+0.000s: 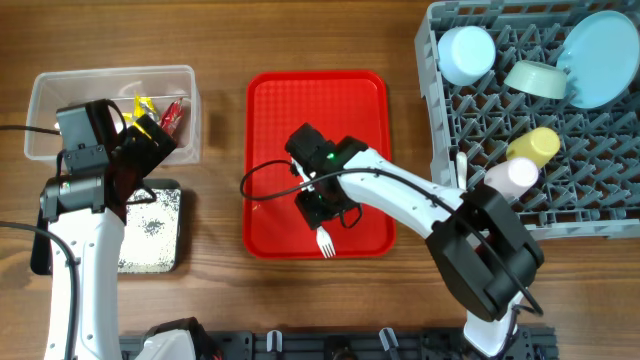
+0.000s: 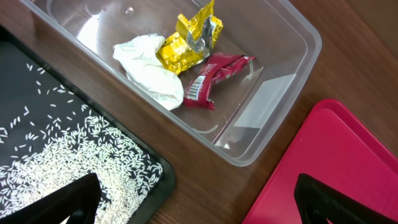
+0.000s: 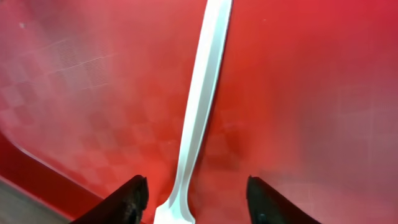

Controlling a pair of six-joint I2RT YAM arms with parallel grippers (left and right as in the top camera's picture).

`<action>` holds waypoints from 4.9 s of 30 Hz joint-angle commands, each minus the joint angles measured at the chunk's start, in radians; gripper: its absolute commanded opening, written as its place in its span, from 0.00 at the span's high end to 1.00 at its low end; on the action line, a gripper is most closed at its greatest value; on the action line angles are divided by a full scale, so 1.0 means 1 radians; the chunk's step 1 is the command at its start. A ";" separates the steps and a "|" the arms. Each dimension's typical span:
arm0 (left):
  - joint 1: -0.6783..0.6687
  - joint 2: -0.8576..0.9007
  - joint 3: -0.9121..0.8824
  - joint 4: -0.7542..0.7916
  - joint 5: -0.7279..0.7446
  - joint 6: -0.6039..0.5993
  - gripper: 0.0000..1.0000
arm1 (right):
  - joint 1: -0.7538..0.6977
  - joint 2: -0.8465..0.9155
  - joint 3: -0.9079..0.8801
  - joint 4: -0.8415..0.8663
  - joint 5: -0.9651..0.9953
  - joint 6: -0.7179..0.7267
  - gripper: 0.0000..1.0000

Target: Sort waste into correct bins and load items into the dishwasher rack

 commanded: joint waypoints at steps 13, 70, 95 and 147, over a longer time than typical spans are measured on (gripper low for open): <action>0.005 0.004 0.015 0.002 -0.013 0.001 0.00 | 0.056 0.042 -0.006 -0.026 0.099 0.061 0.87; 0.005 0.004 0.015 0.002 -0.013 0.001 0.00 | -0.066 -0.061 0.012 -0.068 0.156 0.031 0.96; 0.005 0.004 0.015 0.002 -0.013 0.001 0.00 | -0.684 -0.389 0.066 -0.260 0.266 -0.049 0.95; 0.005 0.004 0.015 0.002 -0.013 0.001 0.00 | -0.701 -1.073 0.035 -0.375 -0.002 0.058 0.00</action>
